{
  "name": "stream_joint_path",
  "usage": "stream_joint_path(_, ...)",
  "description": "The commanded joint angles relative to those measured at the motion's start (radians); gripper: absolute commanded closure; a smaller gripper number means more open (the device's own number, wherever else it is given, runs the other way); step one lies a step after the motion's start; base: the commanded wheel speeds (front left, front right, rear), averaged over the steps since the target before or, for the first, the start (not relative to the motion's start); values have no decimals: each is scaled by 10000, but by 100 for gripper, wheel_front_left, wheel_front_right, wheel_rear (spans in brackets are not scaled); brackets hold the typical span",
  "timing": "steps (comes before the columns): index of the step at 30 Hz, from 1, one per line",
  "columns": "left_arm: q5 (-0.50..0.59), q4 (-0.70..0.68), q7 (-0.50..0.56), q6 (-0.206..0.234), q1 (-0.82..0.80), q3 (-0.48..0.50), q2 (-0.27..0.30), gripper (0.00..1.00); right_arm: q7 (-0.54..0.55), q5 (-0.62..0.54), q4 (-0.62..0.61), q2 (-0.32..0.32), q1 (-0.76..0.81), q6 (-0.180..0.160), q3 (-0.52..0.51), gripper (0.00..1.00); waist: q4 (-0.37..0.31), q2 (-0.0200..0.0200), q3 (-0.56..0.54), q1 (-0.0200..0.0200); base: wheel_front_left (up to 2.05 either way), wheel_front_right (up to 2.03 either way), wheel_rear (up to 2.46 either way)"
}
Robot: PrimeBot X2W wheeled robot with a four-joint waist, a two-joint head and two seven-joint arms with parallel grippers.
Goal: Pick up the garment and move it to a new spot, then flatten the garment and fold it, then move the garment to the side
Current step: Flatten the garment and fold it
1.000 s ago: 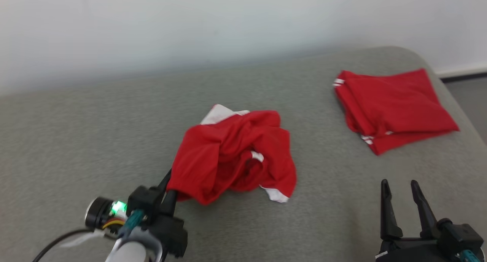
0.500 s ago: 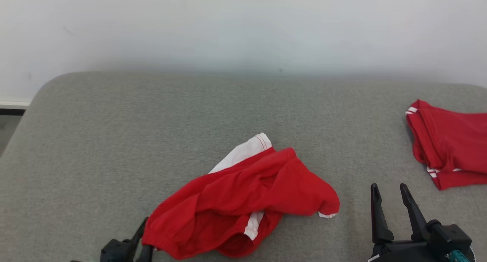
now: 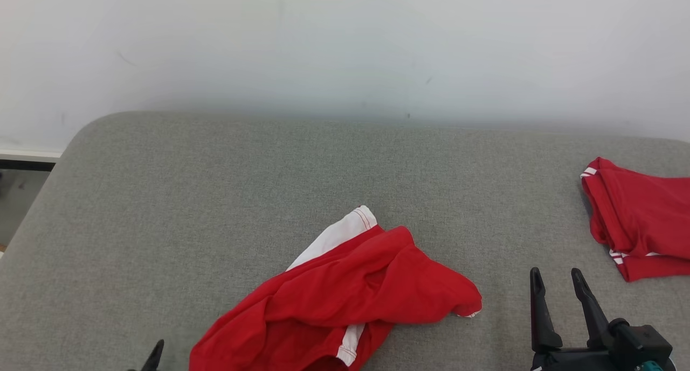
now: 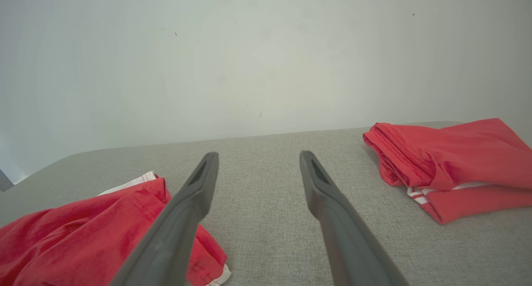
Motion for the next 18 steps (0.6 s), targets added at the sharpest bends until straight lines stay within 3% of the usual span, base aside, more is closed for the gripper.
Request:
stream_joint_path(1, -78, -101, 18, 89, 225, -18, -31, 0, -1, 60, -8, -2, 27, 3, -3, 0, -4, 0, 17, 0, 0, 0, 0)
stream_joint_path(18, -382, -894, 486, 38, 1403, -778, -507, 0, -1, 79, -70, 0, -18, 3, -244, 0, 42, 0, 186, 0, 0, 0, 0)
